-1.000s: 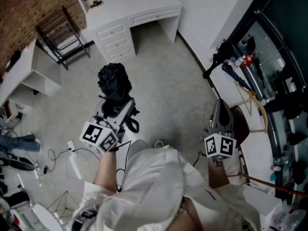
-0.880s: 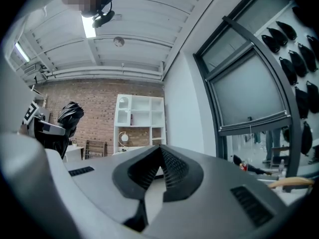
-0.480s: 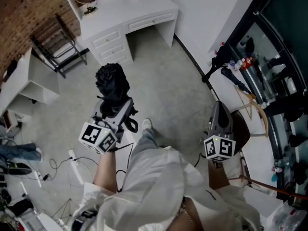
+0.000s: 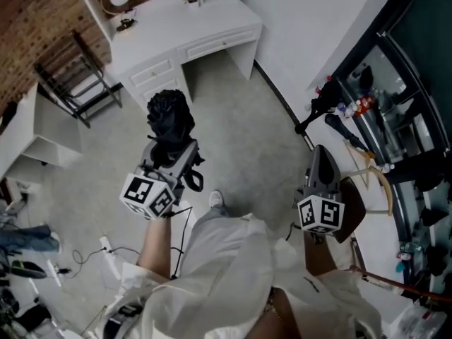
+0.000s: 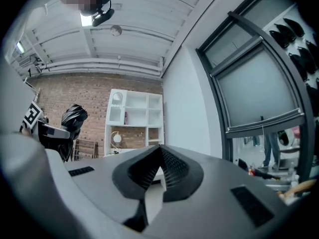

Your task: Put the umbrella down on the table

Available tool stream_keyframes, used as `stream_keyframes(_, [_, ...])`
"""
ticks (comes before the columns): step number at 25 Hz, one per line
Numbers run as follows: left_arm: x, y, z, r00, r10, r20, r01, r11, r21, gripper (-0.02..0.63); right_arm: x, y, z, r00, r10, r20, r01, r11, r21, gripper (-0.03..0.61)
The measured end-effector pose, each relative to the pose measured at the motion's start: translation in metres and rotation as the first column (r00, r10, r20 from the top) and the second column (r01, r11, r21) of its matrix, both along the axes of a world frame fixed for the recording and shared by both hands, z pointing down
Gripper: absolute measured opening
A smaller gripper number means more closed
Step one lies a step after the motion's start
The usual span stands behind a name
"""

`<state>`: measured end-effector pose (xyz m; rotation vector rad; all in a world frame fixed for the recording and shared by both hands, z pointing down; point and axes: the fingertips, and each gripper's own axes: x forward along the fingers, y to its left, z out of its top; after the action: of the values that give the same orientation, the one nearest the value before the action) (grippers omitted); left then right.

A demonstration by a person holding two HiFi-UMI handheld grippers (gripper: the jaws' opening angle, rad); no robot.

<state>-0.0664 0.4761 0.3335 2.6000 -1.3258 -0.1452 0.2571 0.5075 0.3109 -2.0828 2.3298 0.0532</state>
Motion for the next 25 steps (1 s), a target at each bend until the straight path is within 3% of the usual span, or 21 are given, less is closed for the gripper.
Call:
stream_keyframes(20, [-0.041,-0.156,0.009,0.997,0.072,0.005,-0.072,0.997,-0.019,0.272,-0.045,-0.143,0.009,0.998,0.066,-0.002,-0.066,0.998,-0.019,0.018])
stream_keyframes(25, [-0.033,-0.182,0.02,0.997,0.077,-0.001,-0.077,0.996,-0.036,0.272,-0.039,-0.173,0.018,0.998,0.059,0.007,-0.059,0.998,-0.025,0.018])
